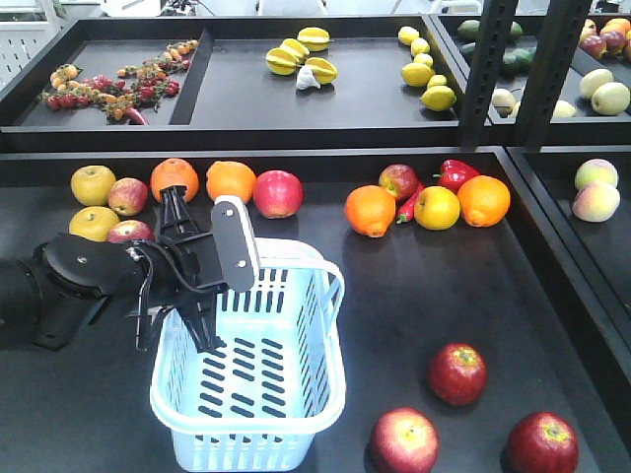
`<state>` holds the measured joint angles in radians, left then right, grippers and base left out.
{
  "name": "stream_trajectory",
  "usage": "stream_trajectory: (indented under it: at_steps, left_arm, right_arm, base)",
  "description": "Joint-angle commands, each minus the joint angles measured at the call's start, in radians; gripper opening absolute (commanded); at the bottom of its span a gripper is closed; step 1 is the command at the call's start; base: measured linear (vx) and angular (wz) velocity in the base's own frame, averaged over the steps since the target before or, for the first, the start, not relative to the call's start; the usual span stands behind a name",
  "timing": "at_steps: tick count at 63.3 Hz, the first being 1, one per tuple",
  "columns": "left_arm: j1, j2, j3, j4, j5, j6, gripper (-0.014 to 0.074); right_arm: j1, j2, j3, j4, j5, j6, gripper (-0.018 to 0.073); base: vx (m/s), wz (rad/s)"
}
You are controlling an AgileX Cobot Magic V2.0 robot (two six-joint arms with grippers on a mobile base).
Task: Pick three apples into basket with both arms
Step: 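Lower the light-blue basket onto the table with the left gripper, then open the left gripper and withdraw it from the basket handle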
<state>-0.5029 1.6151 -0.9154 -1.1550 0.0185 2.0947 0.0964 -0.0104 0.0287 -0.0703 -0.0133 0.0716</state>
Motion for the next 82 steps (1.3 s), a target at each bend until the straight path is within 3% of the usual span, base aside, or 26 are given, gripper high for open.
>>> stream_trajectory:
  at_steps: [1, 30, 37, 55, 62, 68, 74, 82]
  left_arm:
    - [0.003, -0.027, -0.032, -0.013, 0.015, -0.006, 0.007]
    - [0.003, -0.031, -0.032, -0.014, 0.028, -0.032, 0.0668]
    - [0.003, -0.031, -0.032, -0.014, 0.028, -0.071, 0.0732]
    - [0.003, -0.099, -0.031, -0.013, 0.071, -0.129, 0.0719]
    - [0.003, -0.156, -0.03, -0.002, 0.105, -0.217, 0.0714]
    - [0.003, -0.211, -0.017, 0.056, 0.153, -0.308, 0.0711]
    - [0.003, -0.267, 0.024, 0.185, 0.225, -0.496, 0.0707]
    - [0.003, -0.349, 0.071, 0.441, 0.314, -0.782, 0.0697]
  right_arm:
    - [-0.004, -0.011, 0.014, -0.009, -0.073, -0.005, -0.0009]
    - [-0.004, -0.011, 0.014, -0.009, -0.073, -0.005, -0.0009]
    - [-0.004, -0.011, 0.014, -0.009, -0.073, -0.005, -0.0009]
    - [-0.004, -0.011, 0.014, -0.009, -0.073, -0.005, -0.0009]
    - [-0.004, -0.011, 0.014, -0.009, -0.073, -0.005, -0.0009]
    - [-0.004, -0.011, 0.014, -0.009, -0.073, -0.005, -0.0009]
    - [-0.004, -0.011, 0.014, -0.009, -0.073, -0.005, -0.0009]
    - [-0.004, -0.011, 0.014, -0.009, -0.073, -0.005, -0.0009]
  base:
    - [0.0, 0.0]
    - [0.0, 0.0]
    - [0.0, 0.0]
    - [0.0, 0.0]
    - [0.0, 0.0]
    - [0.0, 0.0]
    - [0.0, 0.0]
    - [0.0, 0.0]
